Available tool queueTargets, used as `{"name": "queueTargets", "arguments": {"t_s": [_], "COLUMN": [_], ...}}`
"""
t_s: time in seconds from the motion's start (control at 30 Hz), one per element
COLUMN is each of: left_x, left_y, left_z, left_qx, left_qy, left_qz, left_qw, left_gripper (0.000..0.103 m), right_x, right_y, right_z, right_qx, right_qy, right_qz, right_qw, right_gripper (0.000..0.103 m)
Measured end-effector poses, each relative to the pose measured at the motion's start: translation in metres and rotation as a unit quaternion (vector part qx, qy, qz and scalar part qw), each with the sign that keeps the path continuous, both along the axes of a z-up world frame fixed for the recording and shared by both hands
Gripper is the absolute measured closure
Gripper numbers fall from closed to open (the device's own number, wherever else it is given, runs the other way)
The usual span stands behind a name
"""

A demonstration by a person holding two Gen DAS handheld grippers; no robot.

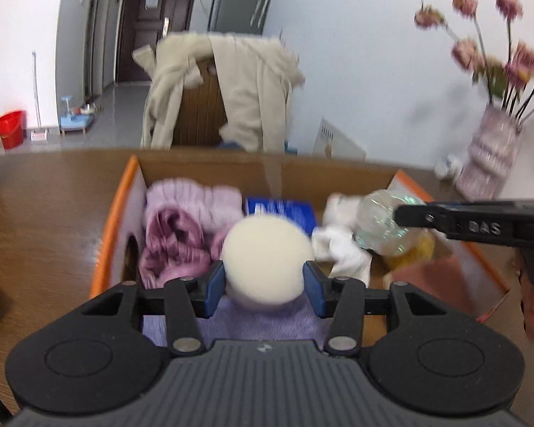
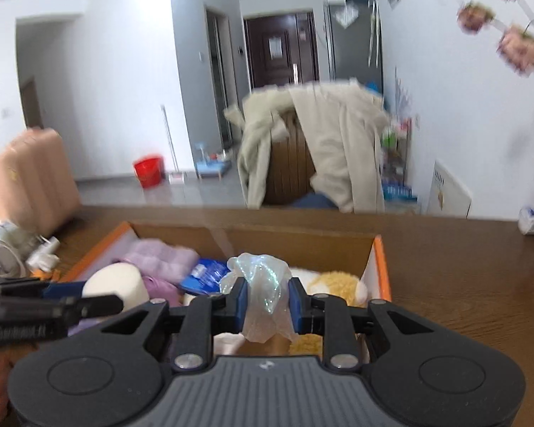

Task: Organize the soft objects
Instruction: 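Carry the plastic bag and round sponge into the box and release both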

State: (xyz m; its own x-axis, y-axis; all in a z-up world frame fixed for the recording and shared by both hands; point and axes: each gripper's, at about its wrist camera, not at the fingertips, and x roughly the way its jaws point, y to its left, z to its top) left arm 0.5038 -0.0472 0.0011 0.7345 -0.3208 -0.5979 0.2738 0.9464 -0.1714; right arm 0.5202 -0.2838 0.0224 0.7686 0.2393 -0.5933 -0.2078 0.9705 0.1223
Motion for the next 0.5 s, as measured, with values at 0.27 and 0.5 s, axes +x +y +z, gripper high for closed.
{"name": "queueTargets", "arguments": {"t_s": [0.27,0.5], "left_x": [-0.002,-0.022], "left_y": [0.004,0.008], "left_z": [-0.021,0.000], "left_qx": [0.024,0.013], "left_qy": [0.023,0.003], "left_qz": [-0.018,-0.033], "left_qw": [0.9993,0.9994], "left_gripper": [0.053,0.035], "right_x": [0.030,0.019], "right_y": [0.004,-0.008], "right_z": [-0.042,-0.026], "right_qx": [0.020,0.052], "right_qy": [0.082,0.067], "right_qz": [0.006,0.002], "right_qw": [0.996,0.996], "right_gripper": [0.080,0.060]}}
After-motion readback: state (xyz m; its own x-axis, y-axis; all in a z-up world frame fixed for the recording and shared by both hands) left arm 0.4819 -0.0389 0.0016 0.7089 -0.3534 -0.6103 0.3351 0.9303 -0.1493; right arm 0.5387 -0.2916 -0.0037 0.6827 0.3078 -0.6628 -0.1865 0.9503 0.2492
